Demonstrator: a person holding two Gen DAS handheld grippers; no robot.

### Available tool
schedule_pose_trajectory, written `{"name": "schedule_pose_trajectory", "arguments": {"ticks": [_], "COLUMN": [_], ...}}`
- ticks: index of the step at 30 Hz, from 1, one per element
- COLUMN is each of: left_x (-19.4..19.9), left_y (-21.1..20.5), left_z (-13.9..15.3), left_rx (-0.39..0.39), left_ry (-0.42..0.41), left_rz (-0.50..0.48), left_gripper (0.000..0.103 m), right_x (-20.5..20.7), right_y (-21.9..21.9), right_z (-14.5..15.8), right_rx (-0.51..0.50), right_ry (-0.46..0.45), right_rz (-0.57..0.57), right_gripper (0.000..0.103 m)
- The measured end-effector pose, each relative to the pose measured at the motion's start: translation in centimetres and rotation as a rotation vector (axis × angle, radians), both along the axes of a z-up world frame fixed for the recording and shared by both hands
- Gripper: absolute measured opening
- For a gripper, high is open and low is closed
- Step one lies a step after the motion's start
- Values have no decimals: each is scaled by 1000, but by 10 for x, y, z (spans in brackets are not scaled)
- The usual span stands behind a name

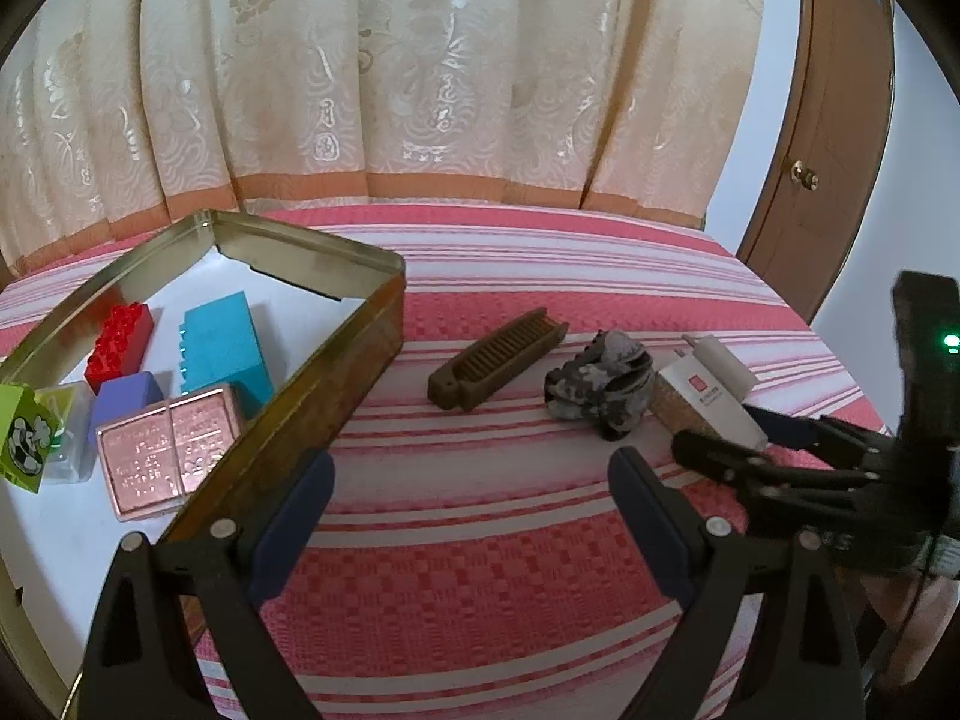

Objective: Organize rigid objects
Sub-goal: 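Grasp the white Oriental Club box with the right tool, then grasp the gray crumpled pouch with the left tool while the right tool lifts the white box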

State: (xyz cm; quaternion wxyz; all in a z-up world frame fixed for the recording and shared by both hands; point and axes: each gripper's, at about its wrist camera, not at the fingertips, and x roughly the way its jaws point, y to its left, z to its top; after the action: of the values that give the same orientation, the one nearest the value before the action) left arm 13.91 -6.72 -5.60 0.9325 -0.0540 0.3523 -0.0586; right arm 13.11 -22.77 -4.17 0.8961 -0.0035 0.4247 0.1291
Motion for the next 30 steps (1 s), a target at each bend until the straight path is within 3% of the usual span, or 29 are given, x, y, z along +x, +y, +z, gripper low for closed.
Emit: {"name": "schedule_pose_trajectory", "arguments": {"ticks": [3,6,13,20,30], "left_x": [0,-1,8,25,57], "left_y": [0,-2,-13,-34,-65], "left_z": [0,1,3,13,-1], "left_rx": [2,9,30,34,79], "left_ry": [-2,-2,13,3,43], "left_rz": [-1,-8,-35,-97,-190], "left_gripper": [94,94,94,94,69], "right_x": [3,0,-21,-40,-40], "right_y": [3,6,0,-15,-27], "right_z": [-3,-2,16,33,35], "right_rx": [-24,-43,6,14,73], "right_ry": [20,10,-103,-230,-246], "right_rz": [-4,5,-7,-114,-174], "right_gripper": [49,45,44,44,44]}}
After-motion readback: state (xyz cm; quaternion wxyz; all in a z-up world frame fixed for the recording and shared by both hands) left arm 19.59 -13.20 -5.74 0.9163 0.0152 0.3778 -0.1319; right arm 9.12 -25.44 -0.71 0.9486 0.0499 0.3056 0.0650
